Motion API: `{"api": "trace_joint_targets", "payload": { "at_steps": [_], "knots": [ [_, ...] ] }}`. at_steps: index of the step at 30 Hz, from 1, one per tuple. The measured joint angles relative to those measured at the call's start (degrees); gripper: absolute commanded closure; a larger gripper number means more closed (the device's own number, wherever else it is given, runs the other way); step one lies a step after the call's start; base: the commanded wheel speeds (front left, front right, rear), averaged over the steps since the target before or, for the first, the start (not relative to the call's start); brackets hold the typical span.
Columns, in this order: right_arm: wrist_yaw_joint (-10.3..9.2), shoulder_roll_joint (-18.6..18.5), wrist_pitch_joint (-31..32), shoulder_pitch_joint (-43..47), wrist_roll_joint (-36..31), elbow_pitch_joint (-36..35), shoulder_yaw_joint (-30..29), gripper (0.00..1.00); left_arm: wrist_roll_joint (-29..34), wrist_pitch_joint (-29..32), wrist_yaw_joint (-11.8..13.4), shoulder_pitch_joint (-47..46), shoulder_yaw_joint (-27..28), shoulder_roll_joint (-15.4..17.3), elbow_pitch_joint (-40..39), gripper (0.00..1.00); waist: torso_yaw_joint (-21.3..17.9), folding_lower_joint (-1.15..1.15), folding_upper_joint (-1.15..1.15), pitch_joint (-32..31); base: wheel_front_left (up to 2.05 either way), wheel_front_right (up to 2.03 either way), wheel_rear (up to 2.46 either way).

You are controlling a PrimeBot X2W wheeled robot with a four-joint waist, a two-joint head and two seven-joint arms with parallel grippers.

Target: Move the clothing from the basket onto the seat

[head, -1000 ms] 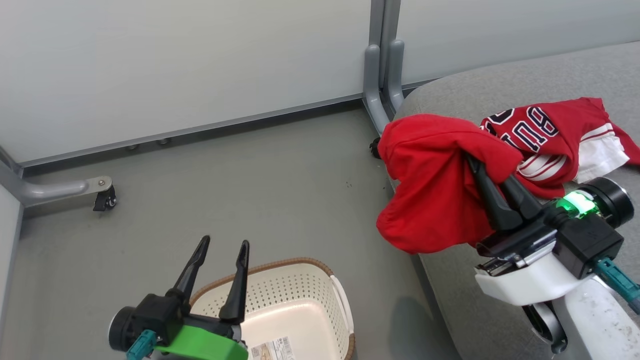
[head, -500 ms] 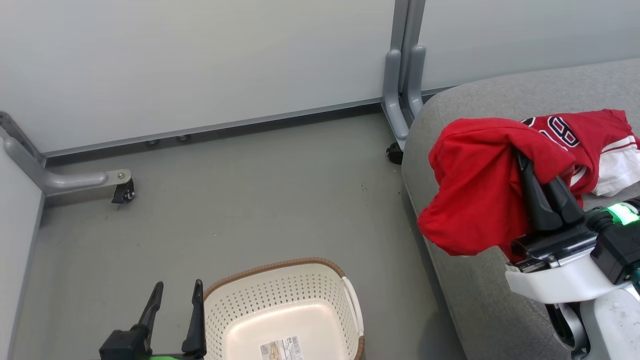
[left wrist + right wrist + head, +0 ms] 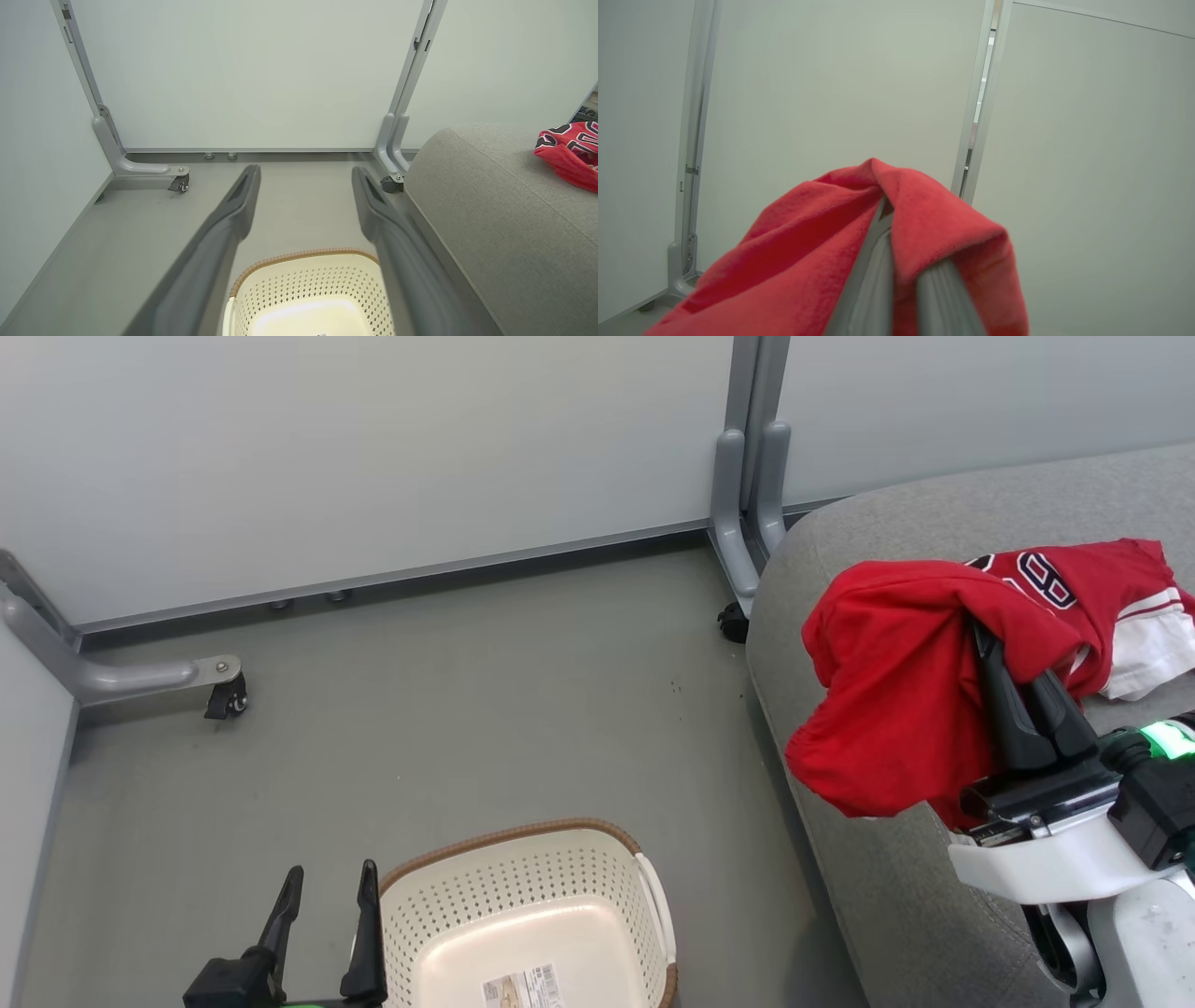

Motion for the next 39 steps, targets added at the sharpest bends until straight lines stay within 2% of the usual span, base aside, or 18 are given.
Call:
{"api": "trace_joint_targets", "payload": {
  "at_steps": [12, 18, 28, 33, 39],
  "knots": [
    [0.00, -0.75, -0.01, -1.13, -0.41, -0.41, -1.27, 1.00, -0.43, 0.00, 0.00, -0.04, -2.10, -0.02, -0.89, 0.00, -4.06, 0.00, 0.00, 0.80, 0.00, 0.00, 0.00],
    [-0.01, -1.26, -0.01, -2.27, -0.38, -0.67, -2.21, 1.00, 0.02, 0.00, -0.12, -0.65, -3.34, -0.03, -2.04, 0.00, -8.04, 0.00, 0.00, 1.58, 0.00, 0.00, 0.00],
    [-0.01, -1.13, -0.01, -3.44, -0.36, -0.79, -4.10, 1.00, 0.52, 0.01, -0.86, -3.24, -5.54, -0.05, -2.80, 0.00, -16.77, 0.00, 0.00, 3.38, 0.00, 0.00, 0.00],
    [-0.01, -0.29, 0.00, -3.05, -0.40, -1.69, -7.89, 1.00, 1.94, 0.01, -1.56, -6.18, -8.16, -0.10, -2.11, 0.00, -20.79, 0.00, 0.00, 4.90, 0.00, 0.00, 0.00],
    [-0.01, 0.97, 0.00, -1.42, -0.75, -3.20, -12.04, 1.00, 3.00, 0.01, -1.82, -9.25, -11.46, -0.12, -0.69, 0.00, -23.16, 0.00, 0.00, 7.66, 0.00, 0.00, 0.00]
  ]
}}
